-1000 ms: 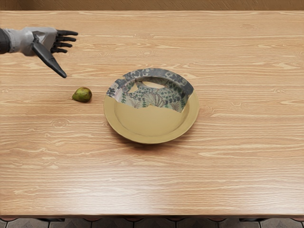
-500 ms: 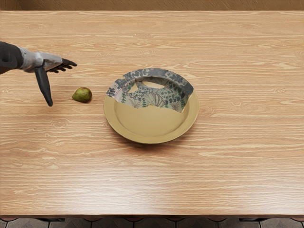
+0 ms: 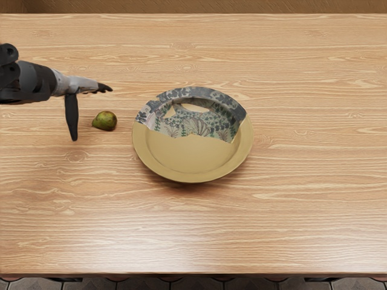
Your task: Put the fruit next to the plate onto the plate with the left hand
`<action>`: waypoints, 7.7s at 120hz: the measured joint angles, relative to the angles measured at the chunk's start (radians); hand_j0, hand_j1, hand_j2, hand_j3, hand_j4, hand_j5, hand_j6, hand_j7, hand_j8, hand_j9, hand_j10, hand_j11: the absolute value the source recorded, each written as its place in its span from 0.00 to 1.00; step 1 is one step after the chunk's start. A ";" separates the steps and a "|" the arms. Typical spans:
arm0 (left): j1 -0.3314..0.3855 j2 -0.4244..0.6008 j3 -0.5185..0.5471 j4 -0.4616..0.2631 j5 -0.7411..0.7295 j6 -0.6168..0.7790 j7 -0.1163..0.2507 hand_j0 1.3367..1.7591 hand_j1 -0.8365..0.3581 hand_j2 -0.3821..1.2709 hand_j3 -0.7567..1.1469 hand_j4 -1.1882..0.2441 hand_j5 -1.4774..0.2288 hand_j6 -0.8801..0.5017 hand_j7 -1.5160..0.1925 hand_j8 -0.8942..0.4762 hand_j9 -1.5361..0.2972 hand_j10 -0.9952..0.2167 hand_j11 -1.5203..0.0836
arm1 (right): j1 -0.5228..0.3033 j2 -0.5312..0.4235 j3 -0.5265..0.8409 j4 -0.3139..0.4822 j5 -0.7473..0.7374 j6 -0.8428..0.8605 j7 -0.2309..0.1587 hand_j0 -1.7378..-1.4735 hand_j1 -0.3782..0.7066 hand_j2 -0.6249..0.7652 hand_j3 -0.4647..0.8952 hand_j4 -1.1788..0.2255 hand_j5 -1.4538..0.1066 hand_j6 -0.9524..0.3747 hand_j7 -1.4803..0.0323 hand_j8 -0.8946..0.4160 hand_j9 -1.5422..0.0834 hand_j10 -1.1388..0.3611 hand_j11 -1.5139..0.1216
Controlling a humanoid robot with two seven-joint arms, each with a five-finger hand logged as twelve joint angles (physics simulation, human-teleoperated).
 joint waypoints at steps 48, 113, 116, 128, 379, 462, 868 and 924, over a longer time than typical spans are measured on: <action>-0.039 -0.057 0.121 0.007 0.004 0.102 0.016 0.76 0.96 0.24 0.40 0.81 0.84 0.61 0.86 0.63 0.82 0.79 0.92 | 0.000 0.000 0.000 0.000 0.000 0.000 0.000 0.30 0.05 0.45 0.34 0.82 0.91 0.70 0.96 0.66 0.93 0.74 0.91; -0.028 -0.123 0.173 -0.001 0.096 0.199 0.020 0.76 0.88 0.25 0.40 0.75 0.78 0.55 0.80 0.57 0.76 0.73 0.86 | 0.000 0.000 0.000 0.000 0.000 0.000 0.000 0.30 0.05 0.45 0.34 0.82 0.91 0.70 0.96 0.66 0.93 0.74 0.91; -0.028 -0.124 0.173 -0.002 0.097 0.200 0.020 0.76 0.88 0.25 0.40 0.75 0.78 0.55 0.80 0.57 0.76 0.73 0.86 | 0.000 0.000 0.000 0.000 0.000 0.000 0.000 0.30 0.05 0.45 0.34 0.82 0.91 0.70 0.96 0.66 0.93 0.74 0.91; -0.024 -0.126 0.173 -0.001 0.098 0.211 0.019 0.76 0.88 0.25 0.40 0.75 0.78 0.55 0.80 0.57 0.76 0.72 0.85 | 0.000 0.000 0.000 0.000 0.000 0.000 0.000 0.30 0.05 0.45 0.34 0.82 0.91 0.70 0.96 0.66 0.93 0.74 0.91; 0.075 -0.147 0.226 0.009 0.089 0.454 0.019 0.76 0.67 0.27 0.40 0.60 0.62 0.40 0.64 0.41 0.61 0.55 0.68 | 0.000 0.000 0.000 0.000 0.000 0.000 0.000 0.30 0.05 0.45 0.34 0.82 0.91 0.70 0.96 0.66 0.93 0.74 0.91; 0.081 -0.148 0.226 0.009 0.089 0.473 0.014 0.76 0.57 0.28 0.40 0.53 0.54 0.33 0.57 0.34 0.54 0.47 0.61 | 0.000 0.000 0.000 0.000 0.000 0.000 0.000 0.30 0.05 0.45 0.34 0.82 0.91 0.70 0.96 0.66 0.93 0.74 0.91; -0.031 0.081 0.230 -0.410 -0.055 0.730 0.012 0.72 0.41 0.39 0.40 0.22 0.15 0.45 0.19 0.42 0.19 0.36 0.20 | 0.000 0.000 0.000 0.000 0.000 0.000 0.000 0.30 0.05 0.45 0.34 0.82 0.91 0.70 0.96 0.66 0.93 0.74 0.91; -0.088 0.048 0.176 -0.523 -0.082 0.711 0.011 0.73 0.38 0.43 0.40 0.25 0.14 0.47 0.19 0.43 0.19 0.37 0.20 | 0.000 0.000 0.000 0.000 0.000 0.000 0.000 0.30 0.05 0.45 0.34 0.82 0.91 0.70 0.96 0.66 0.93 0.74 0.91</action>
